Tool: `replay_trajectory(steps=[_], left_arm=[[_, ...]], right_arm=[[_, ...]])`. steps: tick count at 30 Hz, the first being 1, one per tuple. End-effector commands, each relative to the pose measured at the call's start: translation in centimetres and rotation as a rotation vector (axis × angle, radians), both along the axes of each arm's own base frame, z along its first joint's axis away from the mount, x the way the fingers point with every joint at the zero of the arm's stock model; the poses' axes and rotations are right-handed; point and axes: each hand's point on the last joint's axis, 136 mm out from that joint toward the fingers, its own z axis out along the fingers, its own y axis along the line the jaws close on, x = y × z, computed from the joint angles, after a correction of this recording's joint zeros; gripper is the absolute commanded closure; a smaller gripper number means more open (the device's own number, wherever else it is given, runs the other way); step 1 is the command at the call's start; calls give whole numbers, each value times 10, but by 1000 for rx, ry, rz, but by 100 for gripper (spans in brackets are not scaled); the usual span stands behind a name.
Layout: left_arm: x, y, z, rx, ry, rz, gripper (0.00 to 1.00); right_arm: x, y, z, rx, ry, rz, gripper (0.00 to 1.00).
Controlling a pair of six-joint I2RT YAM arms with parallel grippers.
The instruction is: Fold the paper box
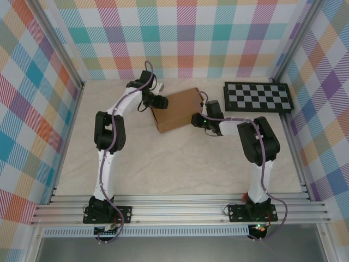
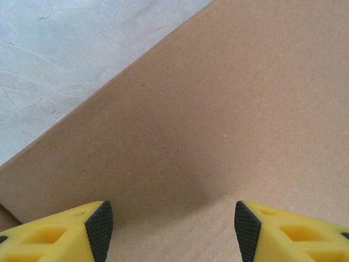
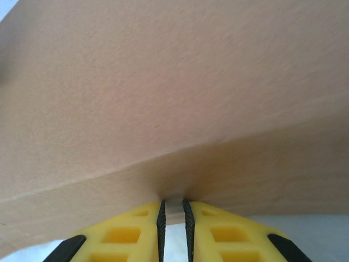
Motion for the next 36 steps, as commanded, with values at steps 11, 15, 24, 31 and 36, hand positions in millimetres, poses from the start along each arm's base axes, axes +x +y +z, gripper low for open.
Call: replay_trajectory(steps=[11,15,24,31,36], left_arm=[[-96,-11,-24,-85,363,160,39],[-100,-12,-14,-116,381,191,38],[-85,15,-25,-77,390,304,38],[-84,17,-27,-73,385,324,38],[-94,16,-37,-86,411,343,39]], right_arm=[[-8,18,-2,227,114,-131,80],[-21,11,-8,184,175,-107,79],[-62,29,8,179,277,43,80],[-83,73,13,280,329,107,80],[-79,110,7,357,331,108,81]])
